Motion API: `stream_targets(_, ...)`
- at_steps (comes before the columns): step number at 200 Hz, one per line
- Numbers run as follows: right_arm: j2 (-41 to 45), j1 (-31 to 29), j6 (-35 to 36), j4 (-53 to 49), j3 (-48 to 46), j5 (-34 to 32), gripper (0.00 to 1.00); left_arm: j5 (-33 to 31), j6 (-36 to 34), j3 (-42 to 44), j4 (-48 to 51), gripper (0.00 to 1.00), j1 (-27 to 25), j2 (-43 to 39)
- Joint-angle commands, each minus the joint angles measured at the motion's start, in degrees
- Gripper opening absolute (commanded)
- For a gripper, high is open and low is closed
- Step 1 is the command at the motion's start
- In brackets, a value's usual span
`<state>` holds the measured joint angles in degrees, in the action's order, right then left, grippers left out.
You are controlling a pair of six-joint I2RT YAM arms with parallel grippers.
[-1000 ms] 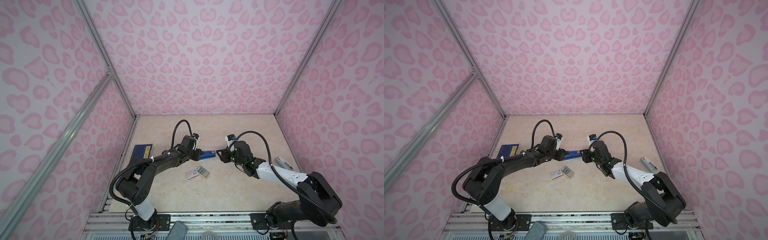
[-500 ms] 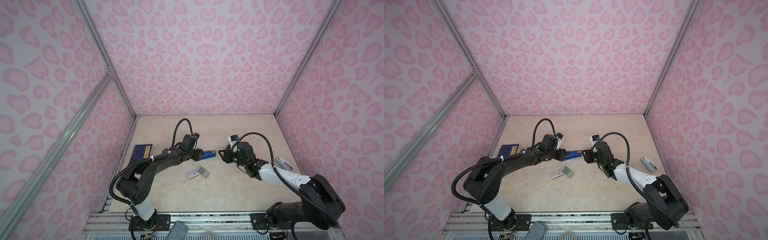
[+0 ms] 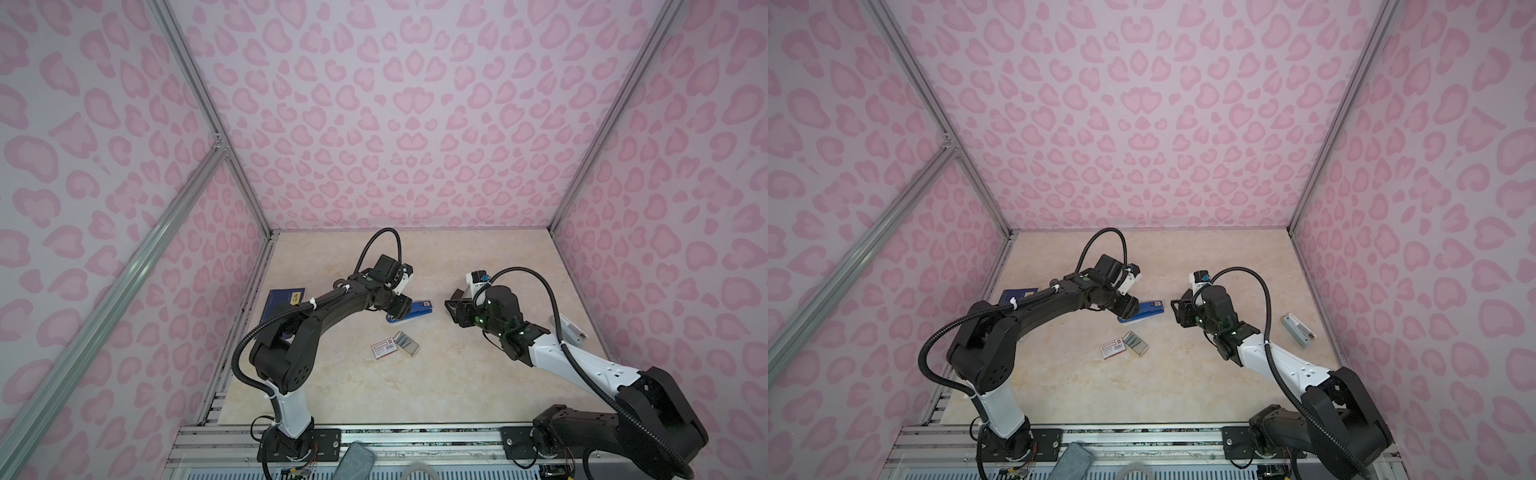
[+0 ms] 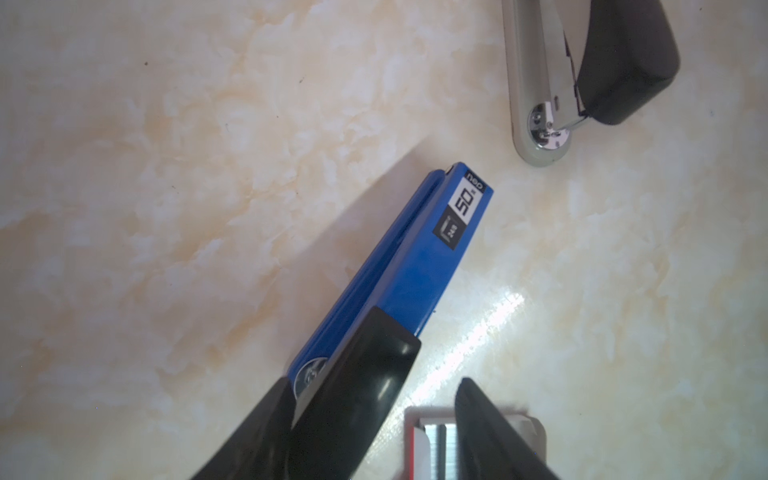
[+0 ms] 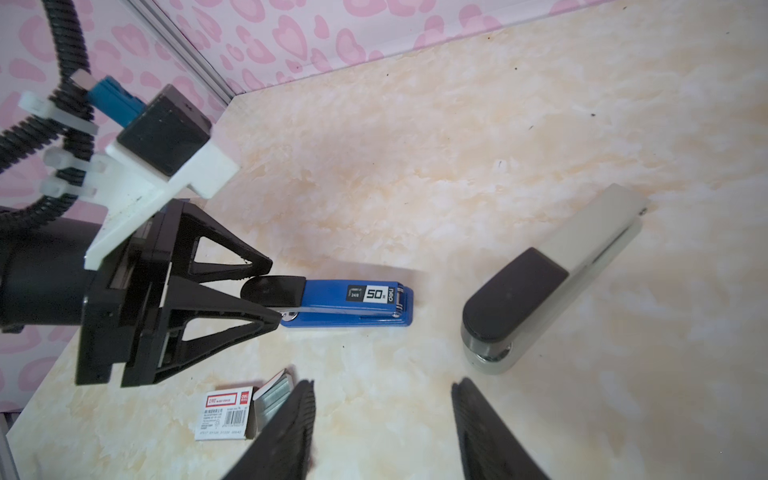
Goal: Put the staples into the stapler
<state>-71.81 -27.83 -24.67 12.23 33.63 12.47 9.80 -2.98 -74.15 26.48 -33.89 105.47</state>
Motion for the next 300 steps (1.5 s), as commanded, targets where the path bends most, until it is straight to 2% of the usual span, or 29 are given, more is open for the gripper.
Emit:
stream_targets(1, 0.53, 0.15, -0.12, 0.88, -0.75, 0.54, 0.56, -3.80, -4.05, -1.63, 4.80, 0.64, -1.27, 2.22)
stream_targets(31, 0.96, 0.19, -0.18, 0.56, -0.58, 0.67, 0.56, -7.45, -4.67, -2.58, 5.03, 0.58, -2.41, 4.70)
stream_targets(53, 1.50, 0.20, -0.26, 0.17, -0.69, 0.56, 0.56, -8.40, -3.66, -2.58, 3.56, 0.44, -2.41, 4.68)
stream_targets(72, 2.00, 0.23, -0.54, 0.16, -1.09, 0.40, 0.56, -10.08, -2.76, -2.58, 2.79, 0.37, -2.41, 4.93)
stream_targets(76, 2.02, 0.28, -0.55, 0.25, -1.18, 0.36, 0.56, -10.69, -2.54, -2.58, 2.79, 0.32, -2.41, 5.17)
stream_targets(90, 2.21, 0.29, -0.81, 0.51, -1.66, 0.27, 0.56, -13.70, -1.24, -5.26, 2.90, 0.24, -2.28, 6.51)
stream_targets(123, 2.77, 0.36, -1.27, 0.43, -2.55, 0.27, 0.56, -15.43, 2.02, -8.55, 3.23, 0.21, -0.21, 9.66)
stream_targets(156, 3.26, 0.35, -1.65, -0.10, -3.28, -0.08, 0.56, -13.63, 3.09, -12.79, 3.40, 0.21, 2.11, 12.26)
stream_targets(199, 3.43, 0.34, -2.44, -0.63, -3.56, -0.78, 0.56, -13.64, 3.05, -18.84, 5.11, 0.26, 2.69, 16.89)
stream_targets(216, 3.65, 0.35, -2.77, -0.72, -3.66, -1.03, 0.56, -14.01, 3.40, -19.70, 5.58, 0.35, 2.77, 17.83)
stream_targets(221, 3.76, 0.45, -2.81, -0.72, -3.74, -1.04, 0.56, -14.19, 3.57, -19.72, 5.60, 0.43, 2.78, 17.86)
stream_targets(231, 3.95, 0.33, -2.93, -0.85, -3.81, -1.22, 0.56, -14.20, 3.94, -19.42, 5.51, 0.49, 2.78, 17.52)
stream_targets(263, 5.05, 0.37, -2.60, -1.51, -3.73, -2.22, 0.59, -13.19, 5.56, -15.74, 2.69, 0.62, 2.78, 11.59)
stream_targets(300, 6.02, 0.53, -1.40, -3.31, -2.73, -4.25, 0.68, -13.24, 7.15, -13.01, 1.94, 0.68, 2.78, 3.89)
